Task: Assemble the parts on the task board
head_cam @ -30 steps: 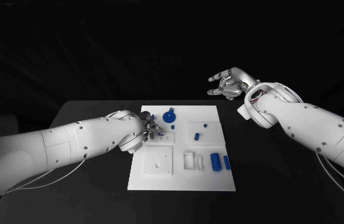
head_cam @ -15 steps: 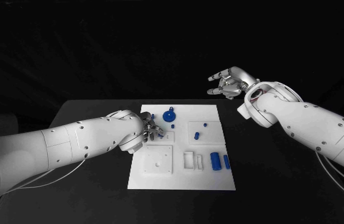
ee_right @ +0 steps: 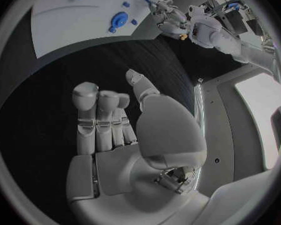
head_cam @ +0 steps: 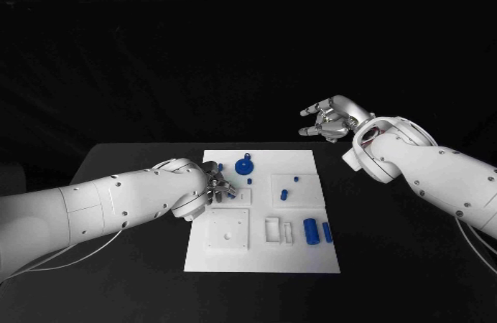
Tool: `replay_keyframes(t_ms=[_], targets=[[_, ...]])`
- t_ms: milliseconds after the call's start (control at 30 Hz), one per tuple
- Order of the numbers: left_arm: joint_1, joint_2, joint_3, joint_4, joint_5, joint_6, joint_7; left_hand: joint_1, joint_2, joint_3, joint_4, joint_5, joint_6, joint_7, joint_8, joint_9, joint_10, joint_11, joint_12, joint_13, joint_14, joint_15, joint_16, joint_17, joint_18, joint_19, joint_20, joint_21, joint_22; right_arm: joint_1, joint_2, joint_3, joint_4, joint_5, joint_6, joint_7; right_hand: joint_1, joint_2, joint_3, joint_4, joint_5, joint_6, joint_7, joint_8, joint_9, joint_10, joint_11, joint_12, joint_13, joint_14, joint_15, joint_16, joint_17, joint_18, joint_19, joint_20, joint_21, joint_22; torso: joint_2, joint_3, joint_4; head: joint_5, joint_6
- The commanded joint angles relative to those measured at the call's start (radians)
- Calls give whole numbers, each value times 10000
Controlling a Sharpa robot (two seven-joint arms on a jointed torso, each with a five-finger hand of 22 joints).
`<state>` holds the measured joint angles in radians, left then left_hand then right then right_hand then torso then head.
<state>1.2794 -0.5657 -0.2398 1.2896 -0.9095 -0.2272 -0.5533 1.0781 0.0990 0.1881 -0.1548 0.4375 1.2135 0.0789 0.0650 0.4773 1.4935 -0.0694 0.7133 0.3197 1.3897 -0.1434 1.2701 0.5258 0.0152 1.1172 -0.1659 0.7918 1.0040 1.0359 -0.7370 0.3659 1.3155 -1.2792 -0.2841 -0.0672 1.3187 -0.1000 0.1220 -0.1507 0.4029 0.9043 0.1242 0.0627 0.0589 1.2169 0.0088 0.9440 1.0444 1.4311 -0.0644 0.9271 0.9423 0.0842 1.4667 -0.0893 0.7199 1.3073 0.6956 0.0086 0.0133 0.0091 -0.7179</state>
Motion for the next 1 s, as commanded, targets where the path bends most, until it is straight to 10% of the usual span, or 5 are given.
replay_keyframes(t_ms=[33,1000], targets=[[-16,17,-4,-15,-144,137,-52,165,141,21,-11,35,2173,-1464,70,5376,203,-339,3,-15,11,-99,-27,-6,-73,82,6,-60,9,-11,14,6,-3,-1,113,94,-113,-6,-12,-43,60,68,-14,-47,-6,-29,-38,29,16,-6,-35,-13,9,169,492,33,10,882,-4,8,6,-1,-17],[-18,-13,-4,-22,-130,583,-116,174,151,17,-42,6,2158,-1458,71,5360,204,-329,-13,-16,-19,-92,-43,-47,-71,114,16,-198,173,-52,47,6,-34,-1,142,107,-132,22,-6,-72,58,80,-15,-48,-6,-19,-41,35,21,10,-38,-9,22,171,499,29,14,880,-4,7,2,31,-71]])
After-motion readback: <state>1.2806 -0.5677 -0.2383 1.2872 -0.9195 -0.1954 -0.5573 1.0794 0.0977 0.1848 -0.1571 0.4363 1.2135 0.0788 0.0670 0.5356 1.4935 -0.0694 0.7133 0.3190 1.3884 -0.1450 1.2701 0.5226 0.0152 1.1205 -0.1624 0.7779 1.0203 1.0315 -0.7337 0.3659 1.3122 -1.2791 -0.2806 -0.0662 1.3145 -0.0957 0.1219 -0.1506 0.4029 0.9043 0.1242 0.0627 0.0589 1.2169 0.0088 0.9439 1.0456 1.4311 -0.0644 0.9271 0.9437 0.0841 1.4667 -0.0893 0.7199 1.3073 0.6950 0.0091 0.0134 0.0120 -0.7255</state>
